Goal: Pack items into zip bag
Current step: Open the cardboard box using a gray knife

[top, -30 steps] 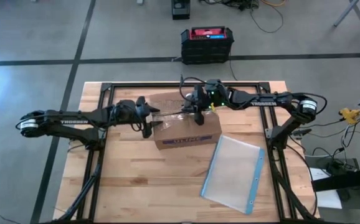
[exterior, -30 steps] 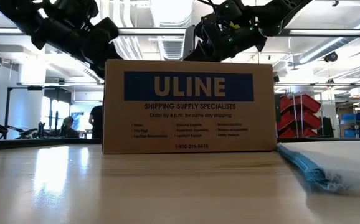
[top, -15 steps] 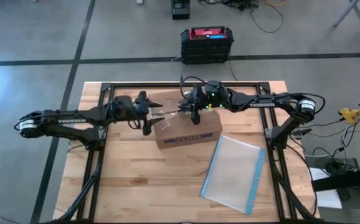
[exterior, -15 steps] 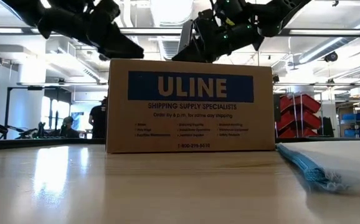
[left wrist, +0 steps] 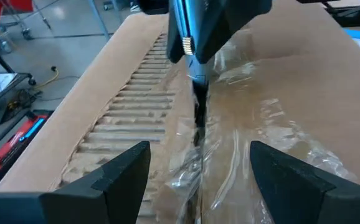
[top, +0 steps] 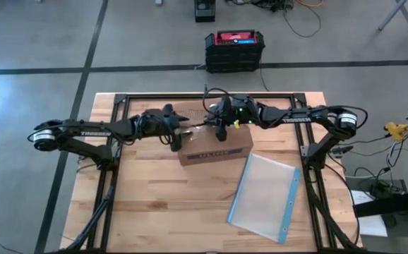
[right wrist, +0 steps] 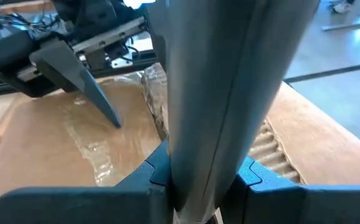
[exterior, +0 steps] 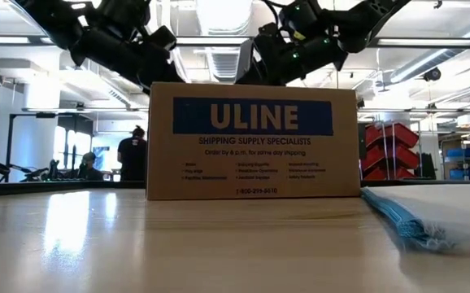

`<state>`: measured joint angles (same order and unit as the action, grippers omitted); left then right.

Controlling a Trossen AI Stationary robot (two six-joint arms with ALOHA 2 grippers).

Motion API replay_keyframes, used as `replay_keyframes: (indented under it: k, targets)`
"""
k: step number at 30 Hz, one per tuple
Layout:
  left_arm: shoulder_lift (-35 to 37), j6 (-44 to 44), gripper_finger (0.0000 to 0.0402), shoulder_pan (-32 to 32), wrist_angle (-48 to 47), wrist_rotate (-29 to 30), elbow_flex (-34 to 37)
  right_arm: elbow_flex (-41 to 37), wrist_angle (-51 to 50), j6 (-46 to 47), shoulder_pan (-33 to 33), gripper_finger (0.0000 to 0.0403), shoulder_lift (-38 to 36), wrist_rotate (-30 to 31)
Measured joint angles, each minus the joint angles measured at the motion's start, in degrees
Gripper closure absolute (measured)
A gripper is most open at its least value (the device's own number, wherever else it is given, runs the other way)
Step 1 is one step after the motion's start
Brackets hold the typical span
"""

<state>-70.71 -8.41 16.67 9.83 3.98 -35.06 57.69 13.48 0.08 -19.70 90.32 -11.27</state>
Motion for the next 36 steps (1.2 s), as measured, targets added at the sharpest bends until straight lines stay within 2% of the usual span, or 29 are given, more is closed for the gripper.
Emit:
replay_keyframes:
  k: [5, 19, 36]
  targets:
    - [1.01, 1.12, 0.0143, 0.07, -3.25, 0.65, 0.24, -0.11, -2.07, -2.2, 0.08, 0.0346, -0.44, 0.81]
    - [1.03, 5.37, 0.0143, 0.44, -2.96, 1.12, 1.38, -1.2, -9.43, -4.22, -0.22, 0.0346, -5.83, 2.37]
    - [1.0, 6.9, 0.0143, 0.48, -2.75, 1.45, 1.85, -11.65, -11.86, -3.5, -0.97, 0.0346, -20.05, 3.83]
